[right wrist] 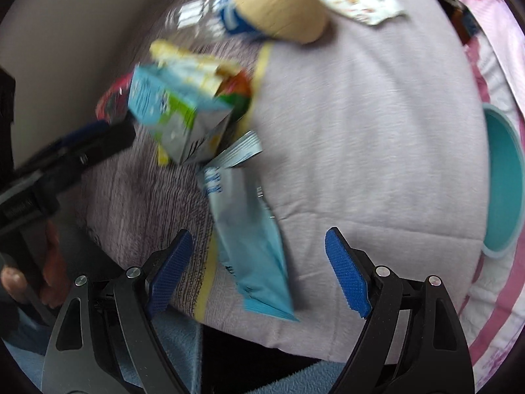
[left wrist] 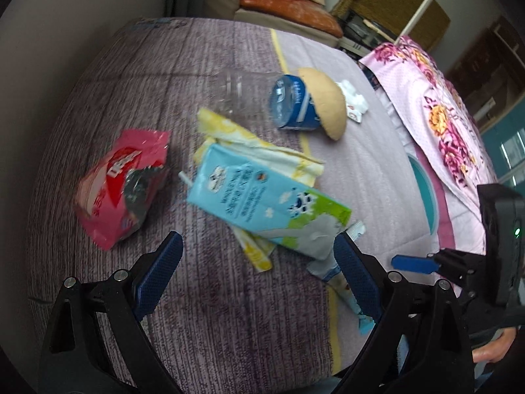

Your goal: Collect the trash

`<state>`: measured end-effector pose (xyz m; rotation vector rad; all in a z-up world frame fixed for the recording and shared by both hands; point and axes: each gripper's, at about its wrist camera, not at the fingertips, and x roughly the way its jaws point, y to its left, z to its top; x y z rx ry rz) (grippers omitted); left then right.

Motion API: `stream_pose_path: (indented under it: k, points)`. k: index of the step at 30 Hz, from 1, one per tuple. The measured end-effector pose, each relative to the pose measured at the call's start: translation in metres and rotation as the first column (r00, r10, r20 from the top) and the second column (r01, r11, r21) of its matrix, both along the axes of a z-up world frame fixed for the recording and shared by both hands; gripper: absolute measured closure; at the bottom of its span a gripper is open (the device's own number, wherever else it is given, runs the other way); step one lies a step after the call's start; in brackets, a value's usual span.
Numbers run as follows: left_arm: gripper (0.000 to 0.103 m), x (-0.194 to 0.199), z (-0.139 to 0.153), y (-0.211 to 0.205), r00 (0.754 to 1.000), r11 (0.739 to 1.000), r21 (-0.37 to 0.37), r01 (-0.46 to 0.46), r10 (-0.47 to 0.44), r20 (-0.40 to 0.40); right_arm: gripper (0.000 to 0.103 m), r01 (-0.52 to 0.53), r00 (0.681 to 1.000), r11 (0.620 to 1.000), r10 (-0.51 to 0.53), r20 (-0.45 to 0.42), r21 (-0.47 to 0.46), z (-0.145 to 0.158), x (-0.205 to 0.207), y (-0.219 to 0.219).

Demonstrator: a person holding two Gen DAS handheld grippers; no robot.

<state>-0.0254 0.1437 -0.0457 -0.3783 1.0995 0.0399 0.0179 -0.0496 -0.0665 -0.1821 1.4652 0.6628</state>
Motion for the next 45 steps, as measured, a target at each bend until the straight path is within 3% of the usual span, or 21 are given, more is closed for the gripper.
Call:
stream_pose_path:
  k: [5, 7, 8, 9, 12, 19, 23, 26, 29, 33, 35, 37, 40, 45]
  points:
    - [0.01, -0.004, -0.006, 0.006, 0.999, 0.998, -0.028, -0.047, 0.047, -0.011, 0.027, -0.013, 1.0, 1.0, 0.013, -0.003, -0.022, -0.012, -0.009, 0.01]
    - [0.01, -0.005, -0.01, 0.007, 0.997, 0.996, -0.053, -0.07, 0.069, -0.021, 0.045, -0.013, 1.0, 0.999, 0.013, 0.011, -0.036, -0.015, -0.011, 0.011]
    - [0.01, -0.004, -0.012, 0.007, 0.997, 0.995, -0.061, -0.076, 0.075, -0.027, 0.048, -0.019, 0.999, 0.999, 0.02, 0.027, -0.043, -0.016, -0.013, 0.012]
    - [0.01, -0.002, -0.014, 0.005, 0.996, 0.994, -0.069, -0.084, 0.082, -0.035, 0.061, -0.025, 0.999, 0.999, 0.026, 0.036, -0.042, -0.016, -0.013, 0.012]
    - [0.01, 0.003, -0.017, 0.003, 0.992, 0.988, -0.096, -0.118, 0.114, -0.048, 0.073, -0.005, 0.998, 1.0, 0.006, 0.063, -0.005, -0.009, -0.012, 0.006]
    - [0.01, 0.021, -0.018, 0.008, 0.961, 0.942, -0.19, -0.277, 0.268, -0.073, 0.077, 0.121, 0.986, 0.987, -0.132, 0.106, 0.105, 0.017, 0.012, -0.034]
    - [0.01, 0.037, -0.024, 0.005, 0.942, 0.925, -0.178, -0.335, 0.323, -0.094, 0.077, 0.177, 0.977, 0.974, -0.191, 0.099, 0.139, 0.02, 0.023, -0.058]
    - [0.01, 0.047, -0.031, 0.0, 0.941, 0.928, -0.164, -0.334, 0.319, -0.113, 0.077, 0.216, 0.969, 0.965, -0.231, 0.088, 0.151, 0.017, 0.033, -0.069]
    - [0.021, 0.048, -0.036, -0.006, 0.952, 0.945, -0.129, -0.299, 0.285, -0.115, 0.077, 0.257, 0.959, 0.952, -0.272, 0.08, 0.164, 0.015, 0.036, -0.076]
    - [0.027, 0.041, -0.027, -0.014, 0.979, 0.977, -0.075, -0.198, 0.193, -0.066, 0.077, 0.286, 0.95, 0.939, -0.304, 0.067, 0.191, 0.011, 0.048, -0.088]
    - [0.029, 0.037, -0.02, -0.018, 0.991, 0.991, -0.05, -0.124, 0.122, -0.051, 0.077, 0.294, 0.948, 0.933, -0.312, 0.058, 0.206, 0.01, 0.05, -0.091]
    - [0.033, 0.033, -0.013, -0.028, 0.999, 0.999, -0.032, 0.004, -0.005, -0.033, 0.077, 0.298, 0.947, 0.928, -0.317, 0.051, 0.222, 0.008, 0.051, -0.094]
    - [0.038, 0.031, -0.005, -0.05, 0.986, 0.986, -0.006, 0.166, -0.166, -0.026, 0.077, 0.305, 0.946, 0.923, -0.322, 0.04, 0.235, 0.007, 0.051, -0.096]
    - [0.038, 0.036, -0.003, -0.077, 0.967, 0.967, 0.02, 0.253, -0.252, -0.014, 0.077, 0.343, 0.931, 0.904, -0.363, 0.035, 0.256, 0.008, 0.052, -0.109]
